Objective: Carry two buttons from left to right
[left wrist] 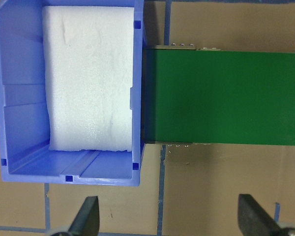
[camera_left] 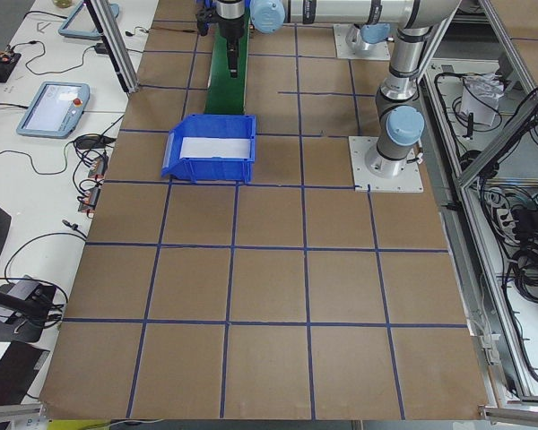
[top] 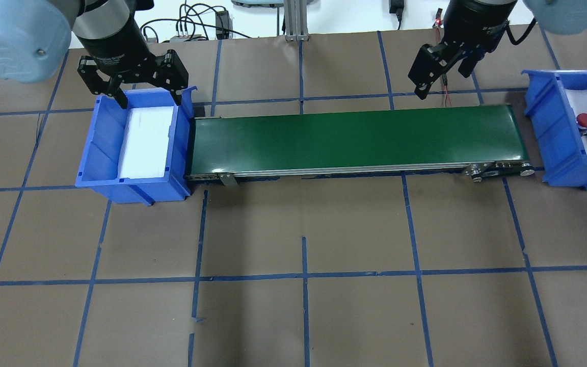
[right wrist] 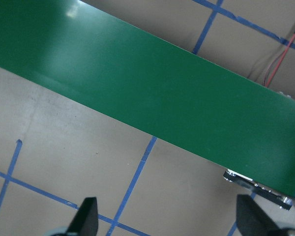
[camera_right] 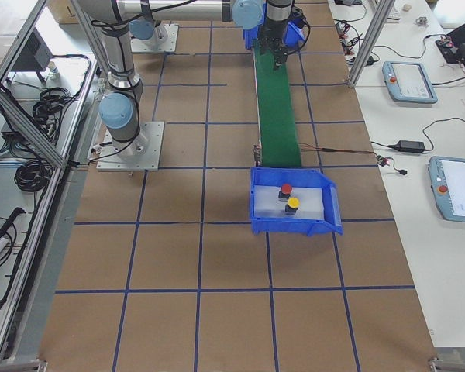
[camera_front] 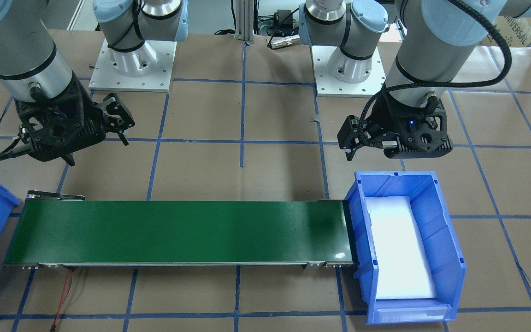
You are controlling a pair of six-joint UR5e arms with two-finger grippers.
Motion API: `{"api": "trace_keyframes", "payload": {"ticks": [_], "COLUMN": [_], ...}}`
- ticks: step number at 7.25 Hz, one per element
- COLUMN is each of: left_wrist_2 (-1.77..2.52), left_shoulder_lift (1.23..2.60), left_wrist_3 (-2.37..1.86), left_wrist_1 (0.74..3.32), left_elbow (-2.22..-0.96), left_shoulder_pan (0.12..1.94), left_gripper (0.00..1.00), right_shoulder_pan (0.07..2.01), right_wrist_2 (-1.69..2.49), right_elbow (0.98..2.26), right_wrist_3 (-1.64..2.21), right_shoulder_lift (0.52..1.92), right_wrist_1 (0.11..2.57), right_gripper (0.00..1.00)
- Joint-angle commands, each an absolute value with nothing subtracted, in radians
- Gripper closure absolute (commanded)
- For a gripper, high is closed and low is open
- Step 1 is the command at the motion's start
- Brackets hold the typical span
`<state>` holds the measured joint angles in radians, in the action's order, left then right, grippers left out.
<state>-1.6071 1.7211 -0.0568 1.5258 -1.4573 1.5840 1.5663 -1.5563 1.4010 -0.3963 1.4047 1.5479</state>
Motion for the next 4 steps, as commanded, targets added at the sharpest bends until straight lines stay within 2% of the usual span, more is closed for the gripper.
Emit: {"api": "trace_keyframes", "payload": {"ticks": [1, 4], "left_wrist_2": [-1.608, -1.608], "left_shoulder_lift": [1.721, 1.721], "left_wrist_3": [-0.057, -0.057], "left_wrist_1": [1.526, 1.525], "left_elbow": [-1.457, -1.457], "left_shoulder_pan": [1.585, 1.585], "left_gripper": [0.0, 0.0], "right_shoulder_pan": [1.6, 1.609], "right_wrist_2": [-1.566, -1.563], "right_elbow": [1.394, 1.394], "right_wrist_3": [-0.128, -0.124], "right_shoulder_lift": [1.402, 1.399], "right_wrist_1": [1.554, 1.554], "right_gripper": [0.0, 0.0]}}
